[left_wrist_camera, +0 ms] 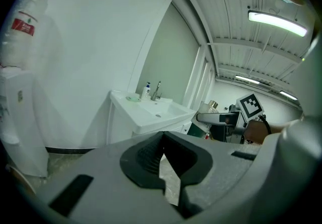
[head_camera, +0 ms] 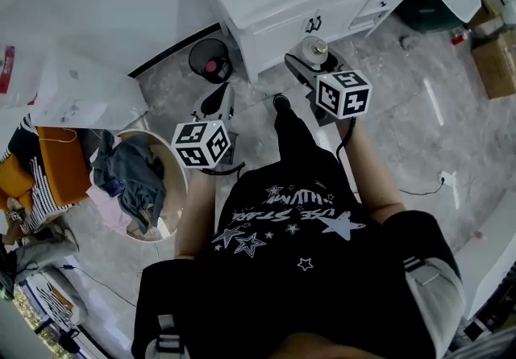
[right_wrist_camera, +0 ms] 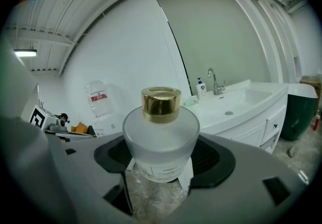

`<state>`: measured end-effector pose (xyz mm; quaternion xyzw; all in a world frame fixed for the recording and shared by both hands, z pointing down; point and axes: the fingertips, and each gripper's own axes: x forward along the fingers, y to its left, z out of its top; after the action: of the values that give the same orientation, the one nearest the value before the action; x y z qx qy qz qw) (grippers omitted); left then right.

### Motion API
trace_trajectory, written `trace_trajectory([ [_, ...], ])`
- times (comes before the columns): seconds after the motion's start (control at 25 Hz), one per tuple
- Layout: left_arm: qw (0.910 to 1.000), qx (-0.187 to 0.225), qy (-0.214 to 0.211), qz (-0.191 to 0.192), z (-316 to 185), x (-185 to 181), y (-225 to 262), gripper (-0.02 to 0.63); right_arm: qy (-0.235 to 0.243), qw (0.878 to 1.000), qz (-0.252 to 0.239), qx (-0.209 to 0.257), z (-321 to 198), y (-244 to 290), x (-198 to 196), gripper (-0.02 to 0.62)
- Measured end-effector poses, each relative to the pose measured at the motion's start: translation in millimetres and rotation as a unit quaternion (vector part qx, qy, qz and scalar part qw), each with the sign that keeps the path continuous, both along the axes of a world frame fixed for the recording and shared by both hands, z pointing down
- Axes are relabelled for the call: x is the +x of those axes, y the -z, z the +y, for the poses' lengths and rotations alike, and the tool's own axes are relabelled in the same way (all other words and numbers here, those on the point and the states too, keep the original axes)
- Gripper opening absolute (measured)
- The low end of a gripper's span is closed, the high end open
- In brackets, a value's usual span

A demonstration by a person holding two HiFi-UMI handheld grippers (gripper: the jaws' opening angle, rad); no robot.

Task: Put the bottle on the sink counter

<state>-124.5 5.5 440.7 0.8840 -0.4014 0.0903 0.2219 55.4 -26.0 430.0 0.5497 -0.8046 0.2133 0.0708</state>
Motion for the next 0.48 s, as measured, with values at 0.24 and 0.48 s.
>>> trace_trajectory([
  [0.24,0.9999,0.003,0.016,-0.006,-80,16,-4,0.008,0.028,1.0,0.005,0.0,-88,-9,9,0.322],
  [0.48,0.999,-0.002,0.043,-0.014,-165,33,-3,0.008,0.059,0.998,0.016,-0.01,-184,-16,23,0.322],
])
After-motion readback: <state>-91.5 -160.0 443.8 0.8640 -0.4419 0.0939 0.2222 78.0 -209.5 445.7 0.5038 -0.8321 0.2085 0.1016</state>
